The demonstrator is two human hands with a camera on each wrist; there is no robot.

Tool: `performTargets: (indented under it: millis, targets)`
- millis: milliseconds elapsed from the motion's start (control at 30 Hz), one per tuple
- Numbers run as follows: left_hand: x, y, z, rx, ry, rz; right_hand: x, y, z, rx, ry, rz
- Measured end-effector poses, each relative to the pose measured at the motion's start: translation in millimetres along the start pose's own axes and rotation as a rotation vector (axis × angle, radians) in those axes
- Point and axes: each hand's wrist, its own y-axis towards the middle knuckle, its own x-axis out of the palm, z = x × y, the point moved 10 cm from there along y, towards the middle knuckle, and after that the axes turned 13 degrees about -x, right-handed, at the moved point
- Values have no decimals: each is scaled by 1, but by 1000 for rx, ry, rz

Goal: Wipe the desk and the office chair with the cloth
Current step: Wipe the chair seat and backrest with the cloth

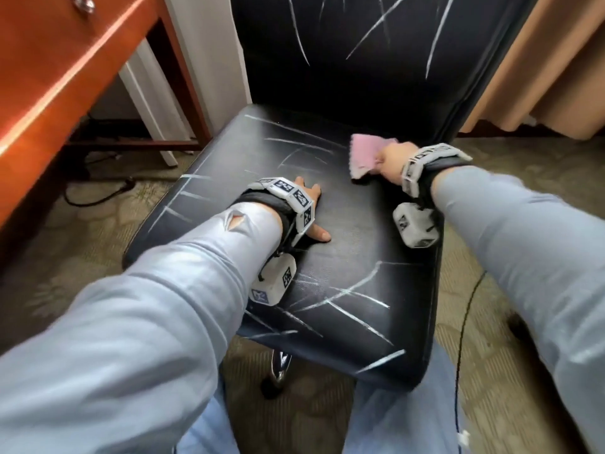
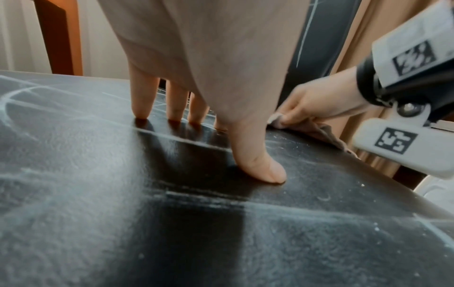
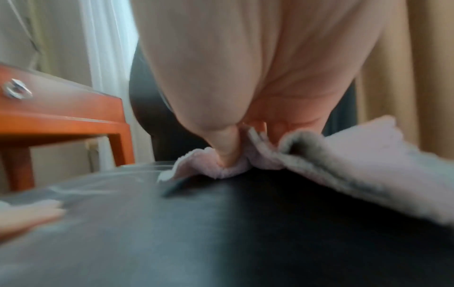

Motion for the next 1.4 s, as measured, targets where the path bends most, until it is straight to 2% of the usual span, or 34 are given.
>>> performTargets:
  millis: [67,167,233,300,333,467,533,600,700,733,800,900,967,1067,1133,1200,1267,1400]
  targets:
    - [2,0,-1,-4,-9,-5,2,0,20,27,-80,-10]
    - [2,1,4,3,-18,10,6,10,-19,-19,-91,-57]
    - [0,0,6,20,-24,25,8,10,-68,-169,0,-47]
    - [-3,0,7,31,-35,50,12,10,-92,-282,57,-73]
    - [-3,0,6,25,-39,55,10,9,-88,-262,82,-81]
    - [1,-1,-1,-12,-41,50,4,12,-5,59,10,-93]
    - [3,-2,-2,-19,-58,35,4,9,2,74,-45,-94]
    - [2,-2,2,-3,-68,35,8,12,-28,-3,-16,-51]
    - [-4,-6,7,56,-77,73,17,11,-101,-215,98,-94]
    - [-6,-7,7,71,-84,89,17,10,-112,-242,130,-113]
    - [-4,-10,4,68,-86,96,9,11,-98,-219,103,-106]
    - [4,-9,-2,31,-94,73,1,10,-20,-12,8,-45]
    - [7,-10,-2,35,-114,62,3,3,4,49,-29,-69]
    - [4,-10,0,55,-113,77,8,5,-23,-2,-27,-110]
    - [3,-10,3,64,-105,85,6,4,-61,-131,28,-66]
    - [-1,-10,3,65,-82,123,7,2,-87,-241,83,-86]
    - [-2,-10,4,43,-51,143,4,0,-80,-242,106,-102]
    - [0,-11,7,-22,-21,102,2,-5,-23,-92,72,-58]
